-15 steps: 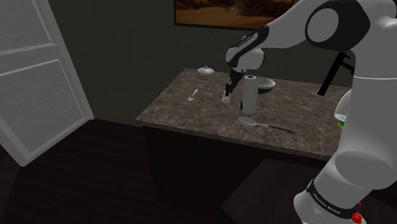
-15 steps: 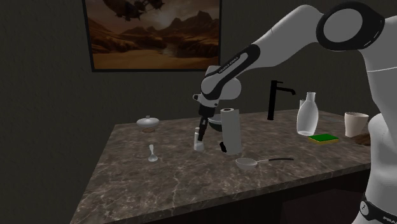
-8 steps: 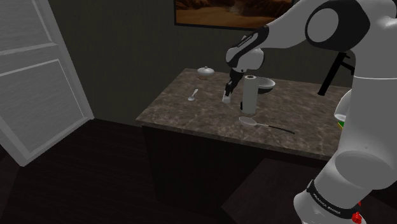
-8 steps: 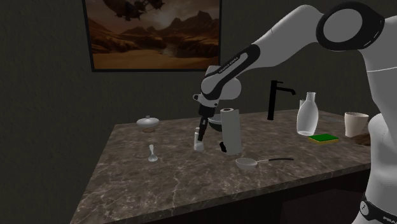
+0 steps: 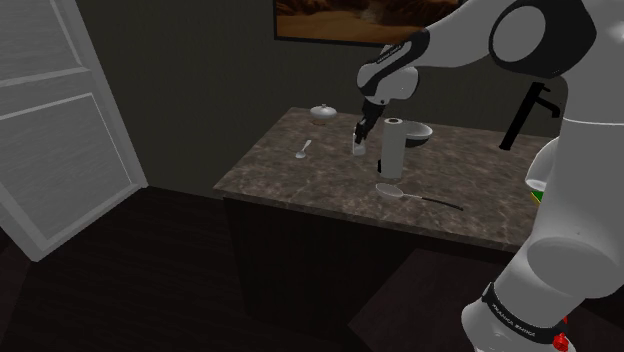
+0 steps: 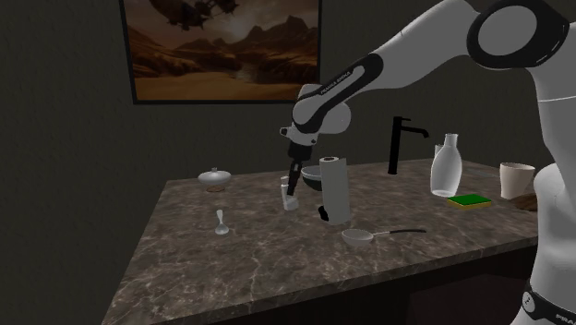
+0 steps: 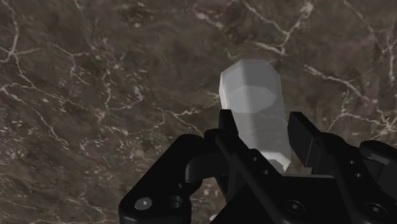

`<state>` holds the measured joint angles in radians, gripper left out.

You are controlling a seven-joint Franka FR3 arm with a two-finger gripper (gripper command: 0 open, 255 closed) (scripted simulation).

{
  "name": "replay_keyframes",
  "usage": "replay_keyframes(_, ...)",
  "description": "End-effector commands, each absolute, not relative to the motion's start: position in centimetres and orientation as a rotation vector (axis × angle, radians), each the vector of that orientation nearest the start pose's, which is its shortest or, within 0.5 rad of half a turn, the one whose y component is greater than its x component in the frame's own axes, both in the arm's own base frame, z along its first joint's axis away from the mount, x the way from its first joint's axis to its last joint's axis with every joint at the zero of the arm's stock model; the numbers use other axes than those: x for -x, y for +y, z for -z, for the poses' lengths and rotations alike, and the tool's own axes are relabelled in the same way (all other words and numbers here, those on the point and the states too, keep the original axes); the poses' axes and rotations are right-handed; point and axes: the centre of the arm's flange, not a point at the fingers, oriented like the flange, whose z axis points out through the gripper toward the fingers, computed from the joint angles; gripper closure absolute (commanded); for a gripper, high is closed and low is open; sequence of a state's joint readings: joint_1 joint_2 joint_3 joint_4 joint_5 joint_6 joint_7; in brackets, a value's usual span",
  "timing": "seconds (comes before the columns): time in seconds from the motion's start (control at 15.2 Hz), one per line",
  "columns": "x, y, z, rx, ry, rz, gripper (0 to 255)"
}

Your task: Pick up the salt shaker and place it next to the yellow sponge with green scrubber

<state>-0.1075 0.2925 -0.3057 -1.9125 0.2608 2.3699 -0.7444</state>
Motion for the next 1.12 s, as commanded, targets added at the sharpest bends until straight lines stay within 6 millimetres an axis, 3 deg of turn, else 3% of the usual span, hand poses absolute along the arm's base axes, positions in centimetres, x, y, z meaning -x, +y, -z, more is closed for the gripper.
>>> replay_keyframes(0.0, -58.4, -24.1, -37.8, 3.116, -0.282, 0.337, 255)
replay_keyframes(1.06, -58.4, -24.1, -46.2, 3.116, -0.282, 0.337, 255)
